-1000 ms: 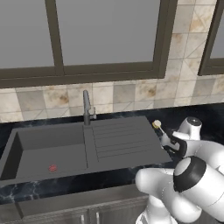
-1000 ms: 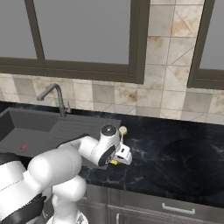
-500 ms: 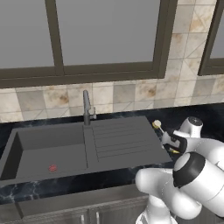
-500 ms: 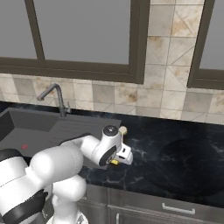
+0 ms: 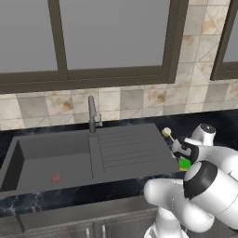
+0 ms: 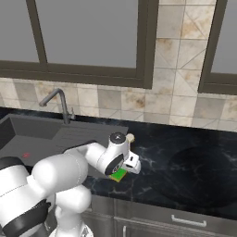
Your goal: Locate and retrieve the dish brush and sponge from the cabinet. Place them next to the sink.
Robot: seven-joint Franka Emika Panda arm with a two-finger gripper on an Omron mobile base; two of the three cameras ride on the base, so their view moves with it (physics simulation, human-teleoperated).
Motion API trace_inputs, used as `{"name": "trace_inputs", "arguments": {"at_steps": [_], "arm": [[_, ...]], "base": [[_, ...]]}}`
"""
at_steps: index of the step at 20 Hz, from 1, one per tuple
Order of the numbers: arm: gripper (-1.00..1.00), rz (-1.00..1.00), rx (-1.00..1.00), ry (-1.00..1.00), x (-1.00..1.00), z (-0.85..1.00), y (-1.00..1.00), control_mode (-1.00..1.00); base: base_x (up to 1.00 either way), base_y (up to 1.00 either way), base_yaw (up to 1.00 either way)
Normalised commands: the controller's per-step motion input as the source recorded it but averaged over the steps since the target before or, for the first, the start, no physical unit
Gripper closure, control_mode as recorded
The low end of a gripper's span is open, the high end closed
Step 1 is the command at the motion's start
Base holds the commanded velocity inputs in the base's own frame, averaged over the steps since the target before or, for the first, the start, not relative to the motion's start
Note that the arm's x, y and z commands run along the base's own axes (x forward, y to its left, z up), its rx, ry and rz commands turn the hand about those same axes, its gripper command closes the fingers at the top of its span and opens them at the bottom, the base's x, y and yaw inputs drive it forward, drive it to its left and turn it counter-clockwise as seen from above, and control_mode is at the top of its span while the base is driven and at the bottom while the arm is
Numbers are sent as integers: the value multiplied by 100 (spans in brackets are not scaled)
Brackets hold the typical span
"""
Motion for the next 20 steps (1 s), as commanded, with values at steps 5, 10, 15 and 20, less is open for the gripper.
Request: {"name": "trace_inputs", "arguments": {"at_steps": [5,10,15,20], "arm": [[-100,0,0,5,-4,11,0,-100],[-100,-1,0,2,-22,61,8,-100],[-100,-2,0,0,-43,70,34,-100],[-100,0,0,0,-49,49,53,-100]], "base": [[0,0,0],[0,0,0],[0,0,0],[0,0,0]]}}
